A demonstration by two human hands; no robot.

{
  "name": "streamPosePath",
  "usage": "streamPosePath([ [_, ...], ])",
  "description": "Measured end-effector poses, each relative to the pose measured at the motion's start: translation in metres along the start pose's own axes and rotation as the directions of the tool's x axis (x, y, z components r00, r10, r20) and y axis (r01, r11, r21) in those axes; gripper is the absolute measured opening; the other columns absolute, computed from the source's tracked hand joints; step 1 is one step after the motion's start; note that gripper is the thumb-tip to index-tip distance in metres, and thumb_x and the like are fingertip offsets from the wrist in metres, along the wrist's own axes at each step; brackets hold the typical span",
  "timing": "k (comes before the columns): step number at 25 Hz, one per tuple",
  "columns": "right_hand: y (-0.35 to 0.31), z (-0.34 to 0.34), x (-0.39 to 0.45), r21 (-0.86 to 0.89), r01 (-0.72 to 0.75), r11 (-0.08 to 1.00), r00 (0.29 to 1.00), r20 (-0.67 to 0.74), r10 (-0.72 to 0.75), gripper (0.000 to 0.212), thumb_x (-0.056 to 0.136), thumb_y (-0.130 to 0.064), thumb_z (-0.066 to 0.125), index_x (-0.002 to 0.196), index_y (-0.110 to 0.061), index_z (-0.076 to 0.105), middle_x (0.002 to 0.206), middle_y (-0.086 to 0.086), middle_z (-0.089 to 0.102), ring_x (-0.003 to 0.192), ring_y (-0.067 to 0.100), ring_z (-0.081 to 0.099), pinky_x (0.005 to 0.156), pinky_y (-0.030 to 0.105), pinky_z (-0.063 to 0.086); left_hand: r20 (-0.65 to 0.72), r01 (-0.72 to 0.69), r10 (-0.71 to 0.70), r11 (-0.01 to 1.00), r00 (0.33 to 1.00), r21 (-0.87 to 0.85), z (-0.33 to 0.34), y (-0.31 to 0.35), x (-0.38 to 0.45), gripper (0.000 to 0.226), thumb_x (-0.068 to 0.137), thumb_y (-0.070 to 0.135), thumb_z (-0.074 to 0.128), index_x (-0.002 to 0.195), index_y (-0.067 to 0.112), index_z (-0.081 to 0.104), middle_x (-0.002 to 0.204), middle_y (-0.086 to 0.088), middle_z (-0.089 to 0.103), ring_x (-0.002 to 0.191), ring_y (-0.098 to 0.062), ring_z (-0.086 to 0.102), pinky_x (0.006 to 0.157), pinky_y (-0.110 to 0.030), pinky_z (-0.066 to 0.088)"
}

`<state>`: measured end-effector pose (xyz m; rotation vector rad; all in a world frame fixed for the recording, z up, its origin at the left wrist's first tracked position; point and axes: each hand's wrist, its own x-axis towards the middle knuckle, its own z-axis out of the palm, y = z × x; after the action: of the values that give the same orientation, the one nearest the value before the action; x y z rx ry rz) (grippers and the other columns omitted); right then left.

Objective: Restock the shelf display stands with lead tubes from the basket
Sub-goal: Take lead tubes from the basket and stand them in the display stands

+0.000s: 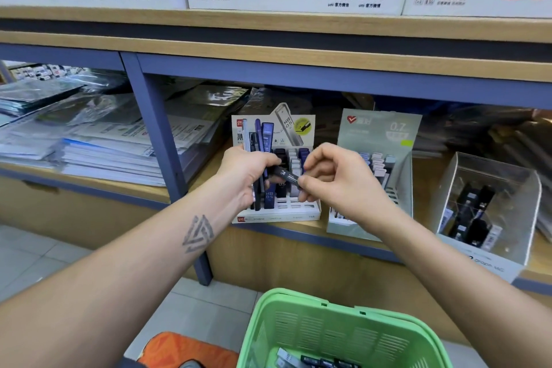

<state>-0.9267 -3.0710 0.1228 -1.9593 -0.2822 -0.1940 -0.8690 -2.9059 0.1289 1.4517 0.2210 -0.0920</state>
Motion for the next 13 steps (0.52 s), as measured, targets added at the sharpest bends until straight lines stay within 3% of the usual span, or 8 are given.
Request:
streamPosePath([
  [4,0.000,-0.009,-0.004,0.187,-0.209,0.960,0.975,-0.032,0.218,0.010,0.089,0.011,0.063,0.097,0.005,0.065,0.072,0.021,0.073,0.070,0.028,0.076,0.066,0.030,0.060,0.036,-0.025,0.022,0.996,0.999,0.083,0.006,-0.002,-0.006,0.027,0.085,-0.005,0.068,0.111,0.000,0.061,0.076,-0.017,0.074,0.048,-0.023,0.067,0.037,-0.020,0.036],
  [7,0.001,-0.019,-0.006,0.175,-0.209,0.962,0.969,-0.093,0.228,0.013,0.089,0.011,0.061,0.097,0.005,0.070,0.076,0.022,0.074,0.072,0.026,0.076,0.066,0.024,0.061,0.069,-0.036,0.028,0.992,0.997,0.120,0.011,-0.001,-0.011,0.022,0.085,-0.002,0.070,0.106,-0.003,0.065,0.073,-0.017,0.071,0.046,-0.019,0.061,0.038,-0.021,0.039],
  [13,0.003,-0.039,-0.014,0.217,-0.141,0.966,0.973,-0.149,0.175,0.013,0.082,0.006,0.077,0.090,-0.003,0.076,0.086,0.016,0.077,0.083,0.024,0.077,0.075,0.026,0.060,0.139,-0.018,0.024,0.999,0.990,-0.043,0.022,0.002,-0.020,0.029,0.082,-0.006,0.072,0.110,-0.010,0.062,0.076,-0.020,0.068,0.051,-0.019,0.058,0.040,-0.020,0.042],
])
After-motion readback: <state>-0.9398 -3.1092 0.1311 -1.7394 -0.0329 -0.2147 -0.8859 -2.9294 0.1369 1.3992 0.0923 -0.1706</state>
